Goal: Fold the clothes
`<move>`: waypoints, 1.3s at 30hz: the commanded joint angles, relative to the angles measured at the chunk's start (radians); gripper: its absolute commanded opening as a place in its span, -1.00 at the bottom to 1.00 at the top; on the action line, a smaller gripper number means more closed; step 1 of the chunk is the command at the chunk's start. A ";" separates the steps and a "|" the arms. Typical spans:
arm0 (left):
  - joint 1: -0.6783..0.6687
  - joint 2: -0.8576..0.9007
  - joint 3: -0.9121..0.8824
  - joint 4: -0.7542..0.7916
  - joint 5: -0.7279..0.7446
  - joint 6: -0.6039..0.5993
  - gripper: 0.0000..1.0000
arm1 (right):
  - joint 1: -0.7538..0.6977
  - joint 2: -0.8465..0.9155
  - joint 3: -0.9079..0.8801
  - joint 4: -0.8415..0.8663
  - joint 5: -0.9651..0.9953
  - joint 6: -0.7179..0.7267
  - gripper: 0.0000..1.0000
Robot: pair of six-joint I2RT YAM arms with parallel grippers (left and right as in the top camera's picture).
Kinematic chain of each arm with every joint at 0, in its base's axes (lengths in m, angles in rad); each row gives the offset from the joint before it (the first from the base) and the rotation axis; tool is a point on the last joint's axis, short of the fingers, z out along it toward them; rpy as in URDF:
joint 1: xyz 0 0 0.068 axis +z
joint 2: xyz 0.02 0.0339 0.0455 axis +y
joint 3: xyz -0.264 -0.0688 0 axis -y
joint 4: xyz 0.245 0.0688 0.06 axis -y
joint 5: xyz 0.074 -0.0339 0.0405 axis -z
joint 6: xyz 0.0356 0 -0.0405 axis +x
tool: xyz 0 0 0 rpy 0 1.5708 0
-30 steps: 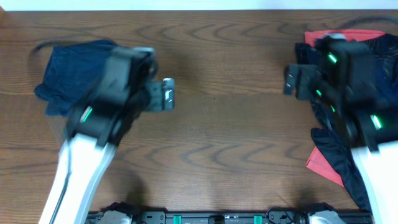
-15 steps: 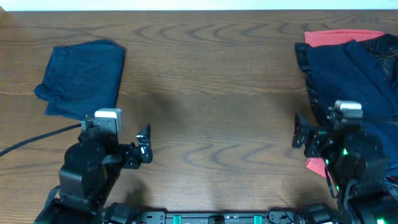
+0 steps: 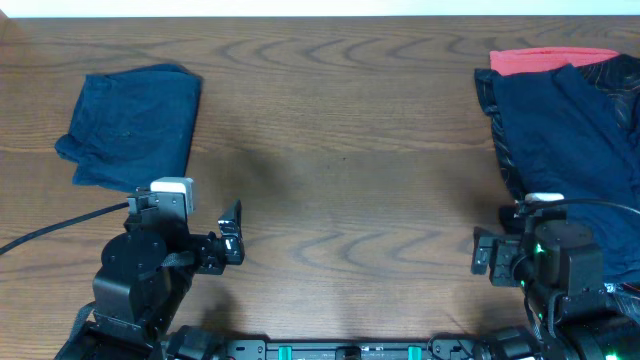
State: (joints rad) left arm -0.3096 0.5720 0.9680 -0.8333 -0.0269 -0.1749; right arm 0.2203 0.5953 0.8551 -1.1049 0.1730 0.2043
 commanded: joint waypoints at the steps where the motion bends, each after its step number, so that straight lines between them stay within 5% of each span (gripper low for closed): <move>1: -0.002 -0.002 -0.002 0.000 -0.008 0.013 0.96 | 0.009 -0.002 -0.005 -0.011 0.011 0.012 0.99; 12: -0.002 -0.002 -0.002 0.000 -0.008 0.013 0.96 | -0.072 -0.115 -0.083 0.202 -0.010 -0.165 0.98; 26: -0.002 -0.003 -0.002 0.000 -0.008 0.013 0.96 | -0.194 -0.585 -0.576 0.775 -0.159 -0.293 0.98; 36: -0.002 -0.002 -0.002 0.000 -0.008 0.013 0.96 | -0.198 -0.590 -0.837 1.115 -0.162 -0.341 0.98; 39: -0.002 -0.002 -0.002 0.000 -0.008 0.013 0.96 | -0.196 -0.591 -0.850 1.064 -0.165 -0.336 0.99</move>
State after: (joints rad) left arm -0.3096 0.5724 0.9668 -0.8333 -0.0299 -0.1749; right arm 0.0319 0.0113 0.0238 -0.0177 0.0181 -0.1123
